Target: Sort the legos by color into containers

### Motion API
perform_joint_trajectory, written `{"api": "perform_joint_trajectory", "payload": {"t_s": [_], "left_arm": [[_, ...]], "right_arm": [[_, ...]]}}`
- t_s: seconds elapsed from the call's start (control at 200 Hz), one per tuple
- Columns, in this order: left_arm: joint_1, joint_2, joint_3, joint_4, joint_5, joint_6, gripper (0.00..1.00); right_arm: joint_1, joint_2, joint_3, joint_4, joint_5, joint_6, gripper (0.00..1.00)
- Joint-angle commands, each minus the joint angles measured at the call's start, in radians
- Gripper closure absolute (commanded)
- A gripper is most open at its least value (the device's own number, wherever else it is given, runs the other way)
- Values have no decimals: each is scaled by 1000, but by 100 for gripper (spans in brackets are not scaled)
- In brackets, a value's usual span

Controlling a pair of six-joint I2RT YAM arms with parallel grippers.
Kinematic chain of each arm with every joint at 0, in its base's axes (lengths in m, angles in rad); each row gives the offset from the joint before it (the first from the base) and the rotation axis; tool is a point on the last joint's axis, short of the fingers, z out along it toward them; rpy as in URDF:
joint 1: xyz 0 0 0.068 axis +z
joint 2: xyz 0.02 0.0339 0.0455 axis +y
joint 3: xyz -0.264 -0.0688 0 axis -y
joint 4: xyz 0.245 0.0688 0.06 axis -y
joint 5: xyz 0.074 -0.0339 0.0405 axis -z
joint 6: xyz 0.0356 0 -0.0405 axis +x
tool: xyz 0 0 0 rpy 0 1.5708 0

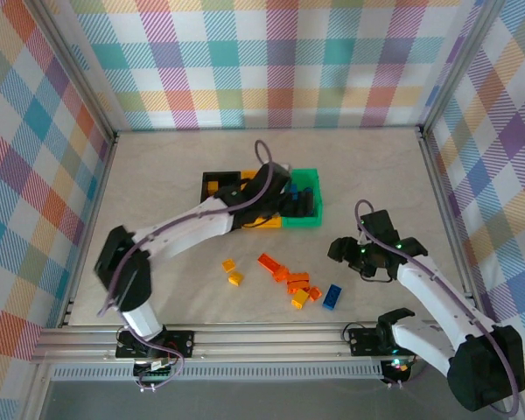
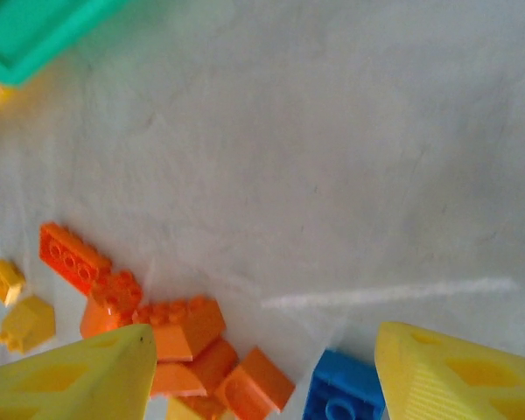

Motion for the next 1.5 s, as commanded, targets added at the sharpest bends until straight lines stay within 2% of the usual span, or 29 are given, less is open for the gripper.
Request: {"api": "perform_joint_trajectory", "payload": {"t_s": [0.0,0.195,0.37,0.645,0.72,0.91,1.08,1.175,1.3,1.41,1.495], "left_arm": [[-11,-105,-164,67,4,-63,0],[-12,-301,-381,125,-19,-90,0],[-10,-417,-472,112,-49,-89,0],[1,-502,-542,106,-64,-81,0],[5,-511,-553,105,-66,-81,0],[8,-532,-565,83,-84,-88,0],[12,-577,-583,41,-86,-88,0],[13,-604,-594,22,-82,-93,0],[14,-646,-624,2,-88,-111,0],[15,-685,-654,-19,-93,-129,0],[16,-704,-661,-45,-89,-135,0]], "right_arm": [[71,36,5,-110,-26,65,33],[202,179,37,-200,-15,119,33],[216,238,70,-248,35,110,33],[235,393,71,-153,51,110,38],[235,420,71,-132,43,114,42],[236,404,100,-151,52,92,60],[235,290,231,-191,112,24,67],[233,296,340,-146,144,-40,68],[230,403,479,-26,222,-121,67],[213,556,603,68,317,-187,65],[189,684,708,113,342,-225,62]]}}
